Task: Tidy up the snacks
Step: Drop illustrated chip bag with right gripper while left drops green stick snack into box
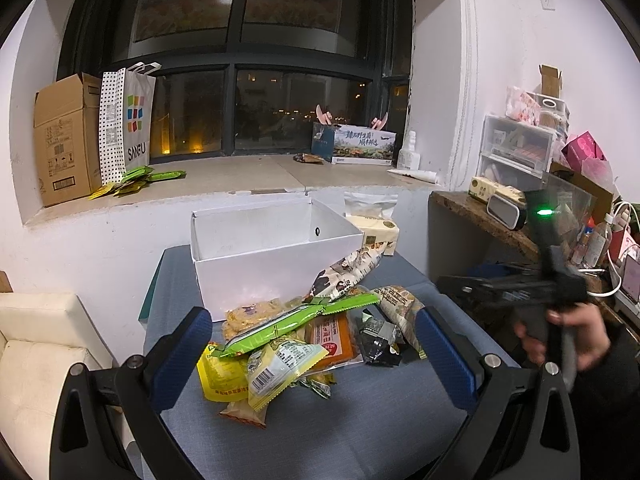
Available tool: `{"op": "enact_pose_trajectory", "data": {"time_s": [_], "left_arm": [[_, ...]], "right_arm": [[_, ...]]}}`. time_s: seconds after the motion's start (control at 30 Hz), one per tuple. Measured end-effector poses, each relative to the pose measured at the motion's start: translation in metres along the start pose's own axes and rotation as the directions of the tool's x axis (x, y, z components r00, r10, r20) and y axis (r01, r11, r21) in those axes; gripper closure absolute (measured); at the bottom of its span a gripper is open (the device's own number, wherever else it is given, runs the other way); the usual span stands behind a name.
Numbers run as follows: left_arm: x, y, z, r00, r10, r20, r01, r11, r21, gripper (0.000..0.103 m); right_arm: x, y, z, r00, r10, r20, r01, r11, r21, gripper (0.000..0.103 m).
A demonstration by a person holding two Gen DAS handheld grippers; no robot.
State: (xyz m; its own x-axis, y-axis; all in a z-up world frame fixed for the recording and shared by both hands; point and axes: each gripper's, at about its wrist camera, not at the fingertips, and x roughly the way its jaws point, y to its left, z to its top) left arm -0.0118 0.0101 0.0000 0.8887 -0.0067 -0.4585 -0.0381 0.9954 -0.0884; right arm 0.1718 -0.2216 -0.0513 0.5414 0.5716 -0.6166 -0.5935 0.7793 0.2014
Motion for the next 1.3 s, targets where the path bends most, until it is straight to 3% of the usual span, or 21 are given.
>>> {"op": "enact_pose_trajectory", "data": {"time_s": [0.17,0.4,0.43,0.47,0.53,0.63,0.77,0.97,1.1,1.3], "left_arm": [[-0.003,0.005,-0.004,1.000,0.006,0.022,-0.006,1.000,0.014,0.000],[-0.002,0.023,-0.014,0.999,0.009,0.041,-0.008,1.000,-0.018,0.000],[0.000,0.025,-0.016,0.999,0.010,0.035,-0.009,1.000,-0.022,0.000],[0.002,0.026,-0.018,1.000,0.010,0.027,-0.009,1.000,-0.018,0.000],[0.006,0.025,-0.020,1.000,0.008,0.002,-0.008,1.000,0.001,0.000],[0.012,0.024,-0.022,0.999,0.018,-0.037,-0.017,1.000,0.024,0.000],[0.023,0.024,-0.022,0.997,-0.017,-0.073,0.021,0.998,0.058,0.000],[0.067,0.025,-0.017,0.986,0.004,-0.166,0.022,0.987,0.157,0.000],[0.112,0.012,-0.019,0.966,0.038,-0.257,0.044,0.951,0.306,0.000],[0.159,0.004,-0.015,0.943,0.089,-0.319,0.058,0.905,0.422,0.000]], "right_arm": [[0.057,-0.039,0.010,0.991,-0.014,-0.131,0.026,0.996,0.091,0.000],[0.131,-0.080,-0.002,0.955,0.022,-0.295,0.054,0.968,0.247,0.003],[0.136,-0.082,-0.005,0.950,0.025,-0.312,0.059,0.965,0.255,0.011],[0.143,-0.083,-0.009,0.941,0.028,-0.338,0.065,0.963,0.260,0.032],[0.155,-0.079,-0.018,0.912,0.018,-0.409,0.080,0.972,0.222,0.059],[0.153,-0.072,-0.022,0.916,-0.002,-0.401,0.073,0.984,0.163,0.062],[0.141,-0.077,-0.021,0.925,0.011,-0.380,0.067,0.979,0.191,0.064],[0.091,-0.081,-0.016,0.966,0.023,-0.257,0.038,0.972,0.231,0.064],[0.048,-0.078,-0.020,0.987,0.033,-0.158,0.007,0.969,0.246,0.064],[-0.003,-0.058,-0.029,0.999,0.019,-0.041,-0.009,0.975,0.224,0.064]]}}
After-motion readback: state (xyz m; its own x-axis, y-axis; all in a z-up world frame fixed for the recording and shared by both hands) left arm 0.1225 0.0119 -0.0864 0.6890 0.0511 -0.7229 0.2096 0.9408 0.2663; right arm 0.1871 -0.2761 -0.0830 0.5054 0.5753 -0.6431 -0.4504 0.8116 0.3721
